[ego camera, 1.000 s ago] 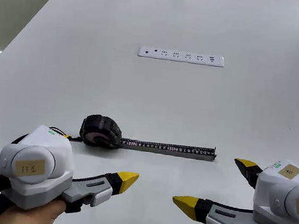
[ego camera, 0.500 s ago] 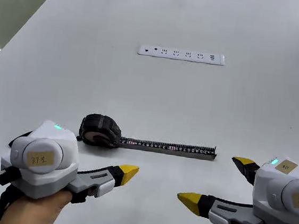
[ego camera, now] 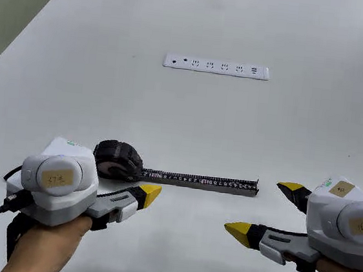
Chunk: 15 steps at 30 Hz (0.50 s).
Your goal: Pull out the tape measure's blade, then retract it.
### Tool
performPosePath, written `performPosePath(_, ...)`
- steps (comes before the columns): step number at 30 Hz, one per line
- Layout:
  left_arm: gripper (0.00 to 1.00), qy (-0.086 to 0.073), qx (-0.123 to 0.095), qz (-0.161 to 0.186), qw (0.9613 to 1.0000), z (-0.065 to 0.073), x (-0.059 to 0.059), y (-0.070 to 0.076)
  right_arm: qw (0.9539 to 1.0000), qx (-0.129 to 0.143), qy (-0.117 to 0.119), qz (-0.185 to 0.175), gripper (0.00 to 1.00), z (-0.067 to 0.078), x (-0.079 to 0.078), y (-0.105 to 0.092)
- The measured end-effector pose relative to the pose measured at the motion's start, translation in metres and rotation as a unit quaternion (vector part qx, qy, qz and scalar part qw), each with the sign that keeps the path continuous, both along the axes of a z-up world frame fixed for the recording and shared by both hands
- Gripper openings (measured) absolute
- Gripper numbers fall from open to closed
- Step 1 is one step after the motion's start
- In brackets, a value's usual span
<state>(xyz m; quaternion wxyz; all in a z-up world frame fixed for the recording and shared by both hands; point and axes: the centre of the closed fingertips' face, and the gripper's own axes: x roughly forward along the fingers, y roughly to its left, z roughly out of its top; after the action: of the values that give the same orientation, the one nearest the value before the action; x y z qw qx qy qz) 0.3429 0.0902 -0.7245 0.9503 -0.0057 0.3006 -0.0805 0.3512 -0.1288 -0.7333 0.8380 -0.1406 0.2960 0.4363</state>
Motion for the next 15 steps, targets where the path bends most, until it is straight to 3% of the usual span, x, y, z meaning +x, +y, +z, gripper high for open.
performPosePath(15, 0.83, 0.010, -0.003, 0.023, 0.9997, -0.007, 0.011, 0.011, 0.9984, -0.031, 0.001, 0.048, 0.61, -0.014, 0.016, -0.001)
